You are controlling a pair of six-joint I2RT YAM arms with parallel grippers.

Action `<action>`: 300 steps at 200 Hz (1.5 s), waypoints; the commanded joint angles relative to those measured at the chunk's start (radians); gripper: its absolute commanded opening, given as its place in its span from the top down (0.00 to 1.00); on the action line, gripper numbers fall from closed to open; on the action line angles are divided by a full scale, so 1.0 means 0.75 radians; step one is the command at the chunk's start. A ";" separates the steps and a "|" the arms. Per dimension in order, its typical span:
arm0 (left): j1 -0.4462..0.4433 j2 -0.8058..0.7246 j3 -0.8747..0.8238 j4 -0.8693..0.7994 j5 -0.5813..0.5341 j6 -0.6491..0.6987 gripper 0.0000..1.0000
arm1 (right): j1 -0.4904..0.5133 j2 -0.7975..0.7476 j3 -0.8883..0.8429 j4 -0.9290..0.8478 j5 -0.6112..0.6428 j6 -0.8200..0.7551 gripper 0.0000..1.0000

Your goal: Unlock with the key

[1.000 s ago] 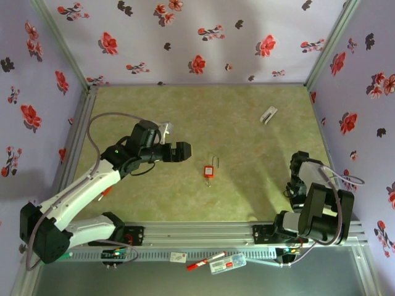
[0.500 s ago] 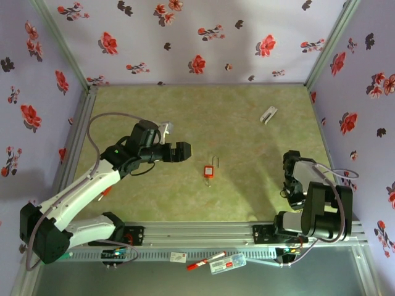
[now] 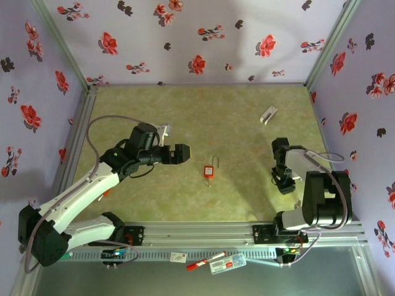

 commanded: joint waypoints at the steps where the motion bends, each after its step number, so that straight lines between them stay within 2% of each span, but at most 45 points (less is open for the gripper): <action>1: 0.012 -0.029 -0.021 0.036 0.009 -0.012 0.02 | 0.011 -0.028 0.057 0.040 -0.082 -0.024 0.42; 27: 0.011 -0.032 -0.025 0.040 0.009 -0.014 0.02 | -0.067 -0.080 -0.007 -0.070 -0.031 -0.055 0.32; 95: 0.012 -0.038 -0.013 0.007 0.009 -0.023 0.02 | -0.375 -0.171 -0.109 -0.285 0.106 -0.172 0.24; 124: 0.011 -0.034 -0.019 0.015 0.008 -0.033 0.02 | -0.442 -0.178 -0.087 -0.336 0.151 -0.231 0.20; 195: 0.012 -0.028 -0.017 0.024 0.003 -0.045 0.02 | -0.468 -0.053 -0.147 -0.184 0.099 -0.251 0.18; 247: 0.012 -0.007 -0.010 0.017 0.001 -0.051 0.02 | -0.469 -0.015 -0.242 -0.053 0.068 -0.200 0.21; 273: 0.011 0.005 0.008 -0.004 0.001 -0.039 0.03 | -0.469 -0.061 -0.317 0.009 0.059 -0.115 0.22; 300: 0.011 0.001 0.011 -0.013 -0.001 -0.025 0.03 | -0.469 -0.107 -0.355 0.067 0.075 -0.118 0.24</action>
